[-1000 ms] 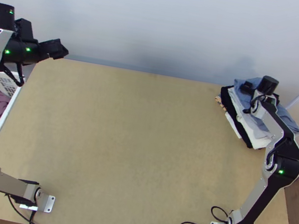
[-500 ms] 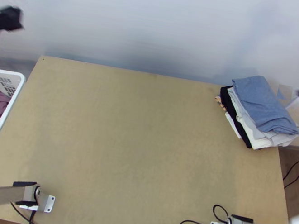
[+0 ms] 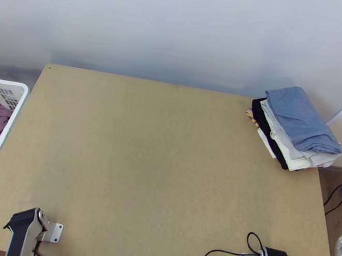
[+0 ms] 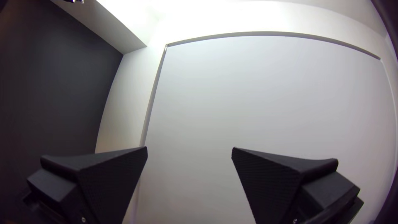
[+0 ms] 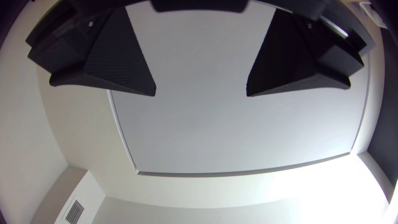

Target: Fold the t-shirt

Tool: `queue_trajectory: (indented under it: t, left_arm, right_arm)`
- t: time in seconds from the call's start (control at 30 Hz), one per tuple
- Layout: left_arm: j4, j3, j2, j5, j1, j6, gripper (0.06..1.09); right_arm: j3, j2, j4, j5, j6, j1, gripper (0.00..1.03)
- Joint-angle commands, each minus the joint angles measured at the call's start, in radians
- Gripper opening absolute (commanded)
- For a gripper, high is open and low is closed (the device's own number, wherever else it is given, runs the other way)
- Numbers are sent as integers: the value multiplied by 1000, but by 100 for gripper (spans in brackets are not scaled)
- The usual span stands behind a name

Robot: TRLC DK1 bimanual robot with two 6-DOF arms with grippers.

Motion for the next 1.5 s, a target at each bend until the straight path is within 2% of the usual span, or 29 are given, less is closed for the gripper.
queue_trajectory:
  t: [0.0,0.27,0.53,0.67,0.8,0.83,0.9,0.97,1.47]
  left_arm:
    - [74,-189,-143,-1,14,54,105]
    - [167,-626,-384,0,23,94,105]
    - [262,-978,-528,46,6,111,105]
    - [271,-1068,-551,49,-6,129,105]
    - [250,-1117,-551,49,-6,158,105]
    - [207,-1117,-551,49,-3,158,105]
    - [146,-1117,-553,49,-6,157,105]
    - [55,-1114,-551,49,-8,158,105]
    - [38,-1111,-551,52,3,152,105]
  right_arm:
    - [-206,-138,20,-19,-15,21,99]
    - [-640,-404,21,-19,-70,93,99]
    - [-954,-419,107,-13,-91,145,99]
    - [-1079,-508,115,-11,-94,165,99]
    - [-1080,-692,-134,-13,12,202,99]
    - [-1080,-689,-175,-11,12,199,99]
    - [-1072,-689,-346,-10,-5,180,99]
    - [-1072,-688,-342,3,-71,151,99]
    - [-1072,-688,-342,3,-71,131,99]
